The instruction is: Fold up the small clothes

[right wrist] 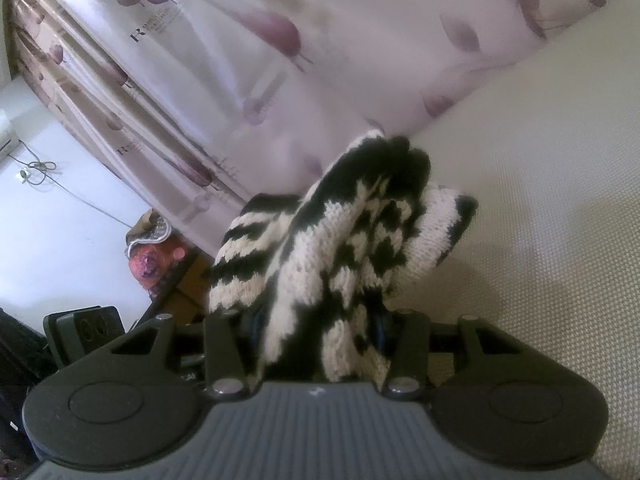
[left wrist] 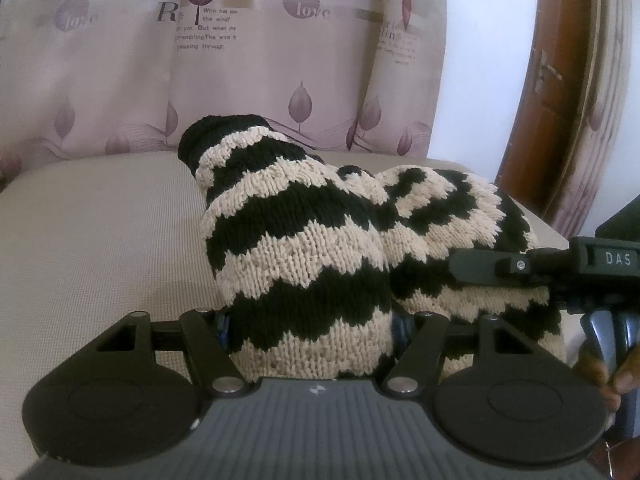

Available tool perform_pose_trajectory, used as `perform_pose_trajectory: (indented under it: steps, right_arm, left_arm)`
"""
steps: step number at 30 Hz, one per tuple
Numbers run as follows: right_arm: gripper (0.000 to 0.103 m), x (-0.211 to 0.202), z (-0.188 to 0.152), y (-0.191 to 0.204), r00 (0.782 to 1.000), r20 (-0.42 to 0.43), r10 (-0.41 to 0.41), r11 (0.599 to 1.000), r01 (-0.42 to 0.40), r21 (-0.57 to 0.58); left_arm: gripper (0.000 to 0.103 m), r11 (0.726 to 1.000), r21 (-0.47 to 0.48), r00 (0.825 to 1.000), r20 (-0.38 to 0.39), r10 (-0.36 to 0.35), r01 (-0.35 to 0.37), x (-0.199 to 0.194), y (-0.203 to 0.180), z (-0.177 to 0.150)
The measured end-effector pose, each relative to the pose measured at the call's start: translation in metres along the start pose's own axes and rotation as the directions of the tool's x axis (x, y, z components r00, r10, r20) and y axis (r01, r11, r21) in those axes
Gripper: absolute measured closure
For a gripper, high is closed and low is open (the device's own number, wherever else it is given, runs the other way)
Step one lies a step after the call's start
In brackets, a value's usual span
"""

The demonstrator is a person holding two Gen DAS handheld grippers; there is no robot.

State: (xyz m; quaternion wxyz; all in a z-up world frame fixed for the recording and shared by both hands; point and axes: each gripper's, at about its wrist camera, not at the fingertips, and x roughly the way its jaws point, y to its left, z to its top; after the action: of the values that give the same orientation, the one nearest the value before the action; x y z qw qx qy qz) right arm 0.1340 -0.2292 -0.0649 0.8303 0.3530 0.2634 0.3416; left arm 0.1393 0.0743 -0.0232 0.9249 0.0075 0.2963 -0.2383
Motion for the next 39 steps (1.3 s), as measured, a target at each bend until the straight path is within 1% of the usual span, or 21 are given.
perform_pose_trajectory:
  steps: [14,18,23,25,26,28,29,30,32,34,36,39]
  right_arm:
    - [0.055,0.001,-0.004,-0.006,1.000,0.001,-0.011,1.000,0.011,0.018]
    - [0.055,0.003,-0.005,-0.010,0.999,0.003,-0.036,0.999,0.036,0.024]
    - [0.055,0.005,-0.005,-0.015,0.994,0.009,-0.113,0.993,0.113,-0.020]
    - [0.055,0.008,-0.005,-0.016,0.988,0.001,-0.152,0.987,0.152,-0.057]
    - [0.054,0.009,-0.006,-0.016,0.984,-0.002,-0.180,0.981,0.180,-0.078]
    - [0.054,0.008,-0.009,-0.018,0.973,-0.004,-0.229,0.967,0.227,-0.118]
    - [0.054,0.008,-0.011,-0.020,0.967,-0.005,-0.254,0.959,0.251,-0.136]
    - [0.054,0.008,-0.013,-0.020,0.963,-0.004,-0.268,0.953,0.265,-0.147]
    - [0.052,0.006,-0.017,-0.021,0.958,0.001,-0.285,0.943,0.281,-0.179]
    - [0.051,0.006,-0.020,-0.017,0.949,0.011,-0.314,0.926,0.309,-0.216]
    - [0.051,0.004,-0.021,-0.014,0.947,0.024,-0.320,0.922,0.317,-0.221]
    - [0.048,-0.004,-0.024,0.001,0.939,0.073,-0.336,0.904,0.344,-0.256]
  left_arm:
    - [0.036,1.000,0.000,1.000,-0.005,-0.004,0.004,0.007,0.002,-0.001]
    - [0.036,1.000,-0.008,1.000,-0.010,-0.004,0.004,0.016,0.004,-0.002]
    - [0.033,1.000,-0.025,1.000,-0.024,0.018,-0.019,0.028,0.007,-0.007]
    - [0.029,0.999,-0.033,0.999,-0.034,0.033,-0.034,0.034,0.011,-0.011]
    - [0.026,0.998,-0.039,0.998,-0.037,0.044,-0.046,0.036,0.013,-0.013]
    - [0.021,0.997,-0.048,0.997,-0.028,0.066,-0.067,0.036,0.017,-0.016]
    - [0.016,0.996,-0.050,0.997,-0.017,0.070,-0.070,0.035,0.019,-0.017]
    - [0.008,0.995,-0.046,0.996,-0.004,0.085,-0.086,0.033,0.019,-0.017]
    - [0.001,0.992,-0.028,0.992,0.012,0.127,-0.126,0.029,0.018,-0.018]
    - [0.001,0.992,-0.016,0.992,0.017,0.128,-0.128,0.026,0.016,-0.018]
    - [0.001,0.990,-0.016,0.990,0.024,0.142,-0.142,0.023,0.014,-0.018]
    - [0.000,0.986,-0.020,0.985,0.046,0.167,-0.166,0.015,0.012,-0.016]
